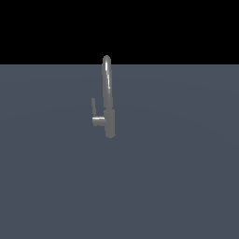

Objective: Turn on the faucet by rotating a designated handle.

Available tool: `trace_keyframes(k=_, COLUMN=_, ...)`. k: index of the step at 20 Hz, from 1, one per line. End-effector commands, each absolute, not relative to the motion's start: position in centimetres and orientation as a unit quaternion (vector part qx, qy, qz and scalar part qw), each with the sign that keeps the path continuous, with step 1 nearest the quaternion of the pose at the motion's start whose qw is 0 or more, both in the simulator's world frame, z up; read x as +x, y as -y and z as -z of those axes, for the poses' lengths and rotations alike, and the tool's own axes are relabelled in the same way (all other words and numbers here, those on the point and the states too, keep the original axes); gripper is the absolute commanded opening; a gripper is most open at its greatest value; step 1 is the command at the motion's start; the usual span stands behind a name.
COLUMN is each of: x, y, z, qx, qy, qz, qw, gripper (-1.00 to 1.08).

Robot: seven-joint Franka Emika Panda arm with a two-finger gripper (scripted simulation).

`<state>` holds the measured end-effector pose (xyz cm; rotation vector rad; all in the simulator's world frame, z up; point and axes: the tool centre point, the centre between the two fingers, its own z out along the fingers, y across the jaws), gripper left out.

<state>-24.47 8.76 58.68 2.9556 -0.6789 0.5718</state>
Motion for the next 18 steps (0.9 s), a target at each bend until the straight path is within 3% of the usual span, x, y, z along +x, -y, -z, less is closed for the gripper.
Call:
trace_keyframes(k=1, x=-24.1, y=-10.5, z=-59.4, qx=0.945, qy=0.247, qz=-0.210, qw=0.035, gripper=-1.00)
trace_keyframes(k=10, x=-21.1, y=-16.9, z=-59.1, qx=0.897, qy=0.333, qz=-0.283, qw=0.069, gripper=-1.00)
trace_keyframes(k=18, x=-16.0, y=-21.5, z=-55.0, qx=0.851, qy=0.400, qz=-0.325, qw=0.103, gripper=-1.00)
